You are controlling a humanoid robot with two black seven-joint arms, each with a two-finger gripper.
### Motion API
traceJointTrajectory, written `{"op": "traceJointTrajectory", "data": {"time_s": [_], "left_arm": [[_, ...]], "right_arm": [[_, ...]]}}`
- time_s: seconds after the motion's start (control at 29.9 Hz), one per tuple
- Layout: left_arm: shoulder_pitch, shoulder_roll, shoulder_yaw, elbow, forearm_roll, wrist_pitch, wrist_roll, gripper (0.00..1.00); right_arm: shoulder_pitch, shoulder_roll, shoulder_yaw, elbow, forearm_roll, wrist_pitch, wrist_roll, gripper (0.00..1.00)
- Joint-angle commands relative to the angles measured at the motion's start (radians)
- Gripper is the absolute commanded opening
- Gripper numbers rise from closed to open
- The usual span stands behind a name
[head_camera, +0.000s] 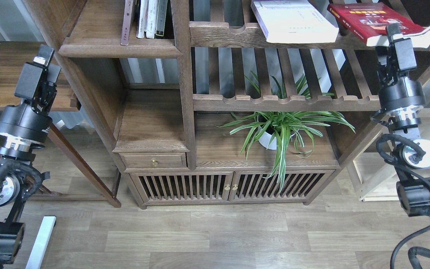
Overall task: Organize books on shelf
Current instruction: 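Raise both grippers, bringing the right gripper up to the red book, then tip the red book off the top shelf toward the robot with the right gripper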
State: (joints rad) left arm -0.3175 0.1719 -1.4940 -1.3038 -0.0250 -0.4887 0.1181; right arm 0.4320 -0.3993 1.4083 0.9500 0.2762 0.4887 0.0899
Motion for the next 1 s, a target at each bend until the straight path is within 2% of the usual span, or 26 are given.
{"op": "traceJointTrajectory", "data": {"time_s": [0.0,0.7,0.77,0.97], "left_arm": [[0.000,-0.002,0.011,0.001,0.000,0.000,0.002,0.99],[0.005,0.000,0.011,-0.012,0.000,0.000,0.005,0.99],[0.005,-0.002,0.012,-0.012,0.000,0.000,0.005,0.99],[0.006,0.000,0.011,-0.012,0.000,0.000,0.005,0.99]], "right_arm": [[0.017,0.000,0.000,-0.014,0.000,0.000,0.001,0.99],[0.042,-0.003,0.011,-0.065,-0.003,0.000,0.005,0.98],[0.040,-0.003,0.011,-0.065,-0.003,0.000,0.005,0.93],[0.050,-0.003,0.011,-0.068,-0.003,0.000,0.007,0.66]]}}
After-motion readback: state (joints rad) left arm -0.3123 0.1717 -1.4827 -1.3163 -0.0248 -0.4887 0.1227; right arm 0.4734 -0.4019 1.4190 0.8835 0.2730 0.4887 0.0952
